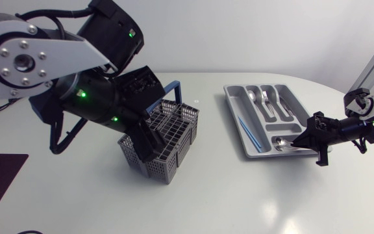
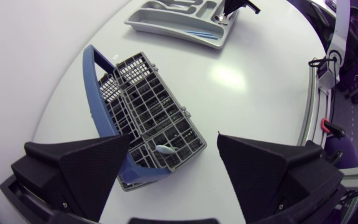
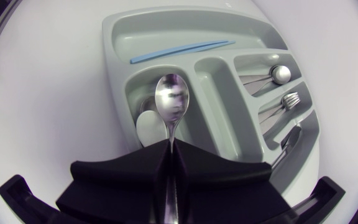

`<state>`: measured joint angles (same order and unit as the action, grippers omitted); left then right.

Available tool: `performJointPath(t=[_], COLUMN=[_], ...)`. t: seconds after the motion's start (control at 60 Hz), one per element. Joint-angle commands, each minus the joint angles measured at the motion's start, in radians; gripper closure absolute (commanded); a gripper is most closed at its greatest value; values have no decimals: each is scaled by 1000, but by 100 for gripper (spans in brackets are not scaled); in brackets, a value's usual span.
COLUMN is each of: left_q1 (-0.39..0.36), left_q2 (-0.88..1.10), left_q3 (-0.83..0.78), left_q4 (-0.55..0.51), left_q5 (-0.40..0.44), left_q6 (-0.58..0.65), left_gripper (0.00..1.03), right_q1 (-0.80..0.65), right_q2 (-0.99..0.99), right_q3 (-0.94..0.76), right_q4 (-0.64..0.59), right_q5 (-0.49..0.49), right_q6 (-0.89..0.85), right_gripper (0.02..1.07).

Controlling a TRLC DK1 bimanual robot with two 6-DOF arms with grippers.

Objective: Unload the cutlery basket into the drawer organizer.

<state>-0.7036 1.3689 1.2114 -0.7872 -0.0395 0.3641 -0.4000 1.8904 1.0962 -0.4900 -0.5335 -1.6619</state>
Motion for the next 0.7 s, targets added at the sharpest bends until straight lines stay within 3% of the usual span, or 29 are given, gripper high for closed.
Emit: performJointPath(t=[0.0,0.033,0.1,0.133,0.167,0.267,0.5,0.683], left_q1=[-17,-22,-31,-31,-33,-45,-93,-111], left_q2=[-21,-22,-27,-30,-34,-54,-128,-188], left_q3=[-38,-46,-58,-65,-73,-95,-179,-260], left_q4=[-1,0,2,3,3,6,75,141], left_q5=[-16,-25,-39,-39,-40,-45,-140,-203], left_q6=[18,18,18,16,16,9,10,16], left_gripper=[6,6,6,6,6,6,14,48], right_q1=[10,10,12,10,10,9,24,44], right_q2=[19,13,-1,-10,-19,-59,-185,-244], right_q3=[16,16,14,14,14,5,-59,-84], right_q4=[5,5,5,5,5,1,-5,-7], right_q5=[13,13,23,26,26,20,-5,-26], right_q6=[-36,-35,-29,-21,-16,-7,24,63], right_gripper=[85,70,29,18,13,7,7,7])
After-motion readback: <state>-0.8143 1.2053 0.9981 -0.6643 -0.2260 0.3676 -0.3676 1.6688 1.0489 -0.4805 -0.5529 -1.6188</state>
